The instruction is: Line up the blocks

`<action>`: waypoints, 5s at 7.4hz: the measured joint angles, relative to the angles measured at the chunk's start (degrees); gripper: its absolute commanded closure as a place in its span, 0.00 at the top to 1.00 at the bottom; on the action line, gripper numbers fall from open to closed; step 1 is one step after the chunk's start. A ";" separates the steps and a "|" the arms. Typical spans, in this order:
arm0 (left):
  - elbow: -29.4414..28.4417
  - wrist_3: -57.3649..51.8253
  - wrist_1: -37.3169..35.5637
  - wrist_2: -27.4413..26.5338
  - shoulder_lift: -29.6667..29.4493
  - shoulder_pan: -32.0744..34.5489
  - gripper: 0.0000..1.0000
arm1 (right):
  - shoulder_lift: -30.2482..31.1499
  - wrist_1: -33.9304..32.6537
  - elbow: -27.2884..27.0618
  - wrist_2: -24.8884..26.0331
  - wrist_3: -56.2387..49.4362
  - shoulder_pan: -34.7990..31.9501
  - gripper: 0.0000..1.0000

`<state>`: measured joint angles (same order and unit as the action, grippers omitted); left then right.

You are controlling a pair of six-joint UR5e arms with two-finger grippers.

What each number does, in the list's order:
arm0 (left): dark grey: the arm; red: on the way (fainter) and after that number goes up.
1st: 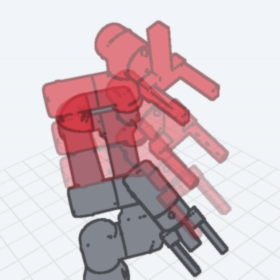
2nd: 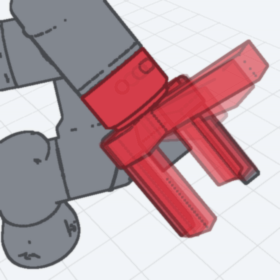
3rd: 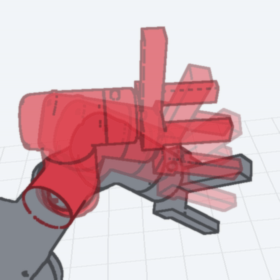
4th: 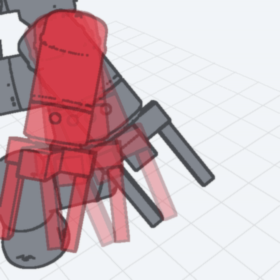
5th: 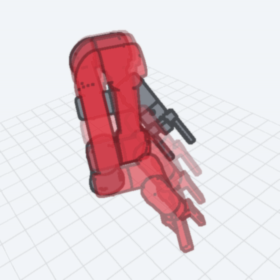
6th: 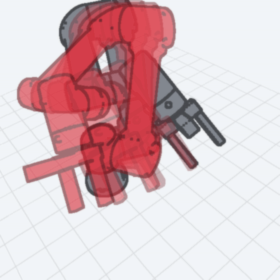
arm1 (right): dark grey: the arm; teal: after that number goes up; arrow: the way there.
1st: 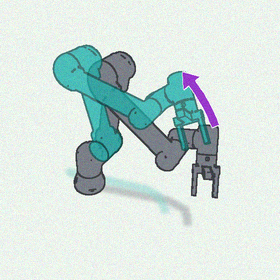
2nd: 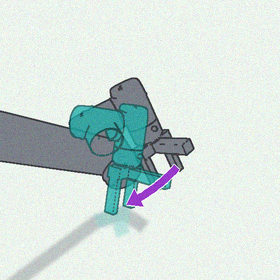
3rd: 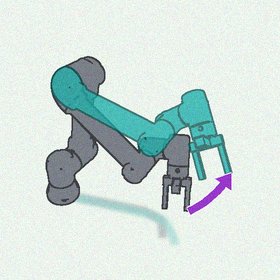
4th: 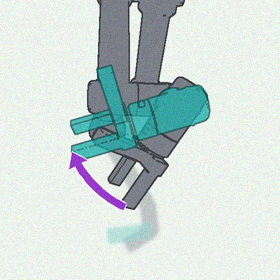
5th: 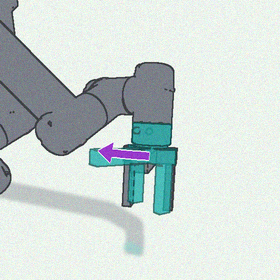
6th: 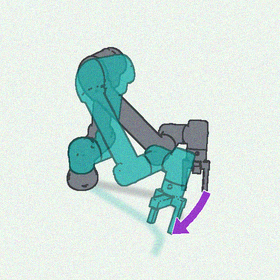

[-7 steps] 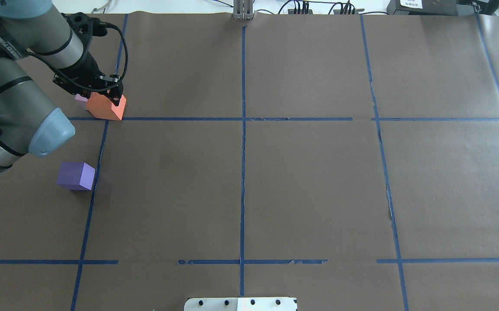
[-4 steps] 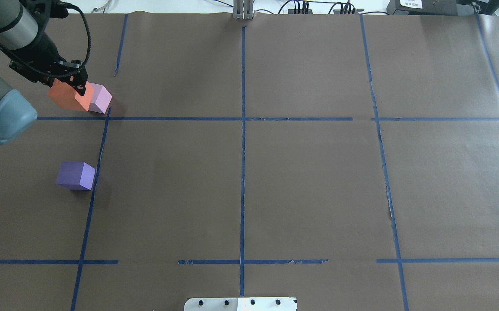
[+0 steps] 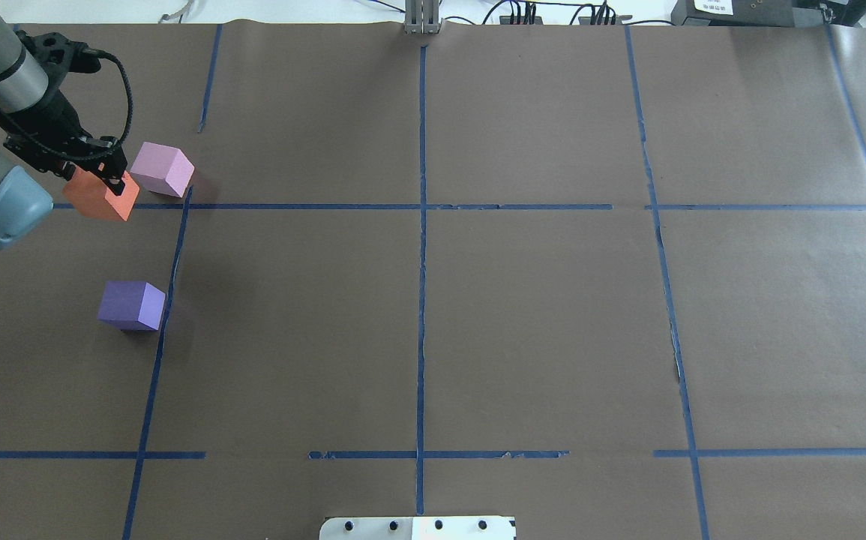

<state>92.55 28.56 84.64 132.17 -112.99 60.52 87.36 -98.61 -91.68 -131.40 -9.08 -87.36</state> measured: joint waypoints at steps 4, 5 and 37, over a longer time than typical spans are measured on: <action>-5.51 1.54 6.37 1.36 0.01 -1.63 0.09 | 0.00 0.00 0.01 0.00 0.00 0.00 1.00; -6.23 2.39 7.81 1.46 0.03 -2.15 0.09 | 0.00 0.00 0.01 0.00 -0.03 0.00 1.00; -7.18 -52.59 4.99 2.59 20.04 36.51 1.00 | 0.00 0.00 0.02 0.00 -0.01 0.00 1.00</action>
<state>85.37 -24.03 89.63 134.76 -92.95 97.02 87.36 -98.61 -91.67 -131.40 -9.09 -87.36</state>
